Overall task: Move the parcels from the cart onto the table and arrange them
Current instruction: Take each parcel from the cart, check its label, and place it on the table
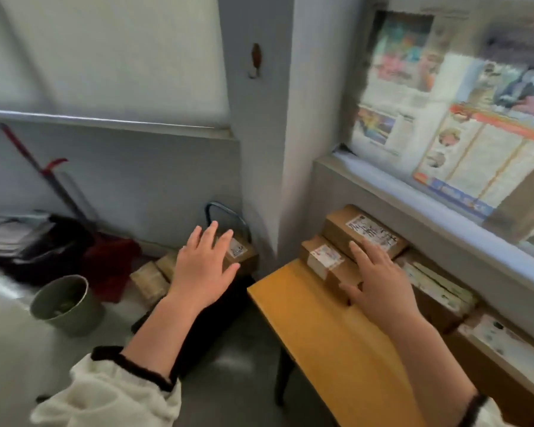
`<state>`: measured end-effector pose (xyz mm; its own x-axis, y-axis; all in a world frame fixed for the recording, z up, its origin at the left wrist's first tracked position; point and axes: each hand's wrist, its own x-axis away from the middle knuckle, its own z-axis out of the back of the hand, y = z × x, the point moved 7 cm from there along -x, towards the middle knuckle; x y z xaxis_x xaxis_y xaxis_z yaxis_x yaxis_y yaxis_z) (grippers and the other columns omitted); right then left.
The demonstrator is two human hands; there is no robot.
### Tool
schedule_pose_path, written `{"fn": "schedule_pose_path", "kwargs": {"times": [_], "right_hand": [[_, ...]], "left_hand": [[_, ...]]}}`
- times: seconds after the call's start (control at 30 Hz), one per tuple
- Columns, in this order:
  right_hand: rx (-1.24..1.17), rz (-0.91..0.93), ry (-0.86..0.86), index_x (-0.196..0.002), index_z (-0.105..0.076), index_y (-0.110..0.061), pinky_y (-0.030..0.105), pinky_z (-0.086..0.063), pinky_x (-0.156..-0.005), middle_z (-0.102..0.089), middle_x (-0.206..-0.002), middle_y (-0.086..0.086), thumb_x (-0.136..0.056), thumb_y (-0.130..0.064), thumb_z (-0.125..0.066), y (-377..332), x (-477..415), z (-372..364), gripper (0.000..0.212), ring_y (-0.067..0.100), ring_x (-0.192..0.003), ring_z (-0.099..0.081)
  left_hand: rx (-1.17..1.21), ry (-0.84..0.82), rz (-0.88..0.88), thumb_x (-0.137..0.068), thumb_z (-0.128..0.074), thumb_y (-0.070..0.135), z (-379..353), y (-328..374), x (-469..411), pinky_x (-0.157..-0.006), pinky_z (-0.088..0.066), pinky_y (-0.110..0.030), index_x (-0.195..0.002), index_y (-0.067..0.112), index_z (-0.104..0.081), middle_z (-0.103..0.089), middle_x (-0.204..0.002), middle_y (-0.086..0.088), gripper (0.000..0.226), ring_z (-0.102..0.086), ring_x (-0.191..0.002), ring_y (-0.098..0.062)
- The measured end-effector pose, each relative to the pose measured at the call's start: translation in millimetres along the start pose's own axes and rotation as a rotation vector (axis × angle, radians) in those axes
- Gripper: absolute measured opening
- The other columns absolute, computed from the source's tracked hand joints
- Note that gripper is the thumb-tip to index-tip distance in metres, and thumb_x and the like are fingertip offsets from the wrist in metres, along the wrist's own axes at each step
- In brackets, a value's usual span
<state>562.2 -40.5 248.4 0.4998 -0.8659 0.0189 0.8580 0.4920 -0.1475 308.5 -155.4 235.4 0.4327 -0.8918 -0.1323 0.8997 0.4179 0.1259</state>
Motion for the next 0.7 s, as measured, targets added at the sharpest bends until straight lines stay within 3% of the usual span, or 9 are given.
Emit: {"fn": "schedule_pose_path", "kwargs": {"times": [0.23, 0.47, 0.7], "right_hand": [[-0.026, 0.251, -0.076, -0.15, -0.01, -0.028, 0.041, -0.025, -0.116, -0.008, -0.159, -0.004, -0.09, -0.046, -0.053, -149, -57, -31, 0.076, 0.02, -0.145, -0.013], [-0.007, 0.337, -0.172, -0.149, -0.013, -0.03, 0.04, -0.032, -0.112, -0.013, -0.158, -0.005, -0.089, -0.047, -0.054, -211, -105, -65, 0.076, 0.019, -0.143, -0.021], [0.017, 0.34, -0.283, -0.149, -0.014, -0.029, 0.041, -0.033, -0.111, -0.013, -0.158, -0.005, -0.088, -0.049, -0.054, -239, -184, -113, 0.075, 0.02, -0.142, -0.023]], "left_hand": [[0.036, 0.031, 0.333, -0.09, -0.048, 0.05, 17, -166, 39, -0.108, -0.031, -0.045, -0.147, 0.026, -0.026, -0.018, -0.156, -0.003, 0.066, -0.015, -0.143, -0.028], [0.121, -0.033, 0.508, -0.09, -0.047, 0.051, -18, -228, 51, -0.109, -0.031, -0.044, -0.147, 0.028, -0.023, -0.015, -0.157, -0.001, 0.066, -0.015, -0.143, -0.025], [0.132, -0.133, 0.574, -0.091, -0.044, 0.051, -58, -278, -4, -0.111, -0.03, -0.043, -0.147, 0.029, -0.02, -0.014, -0.157, 0.001, 0.065, -0.015, -0.143, -0.023]]}}
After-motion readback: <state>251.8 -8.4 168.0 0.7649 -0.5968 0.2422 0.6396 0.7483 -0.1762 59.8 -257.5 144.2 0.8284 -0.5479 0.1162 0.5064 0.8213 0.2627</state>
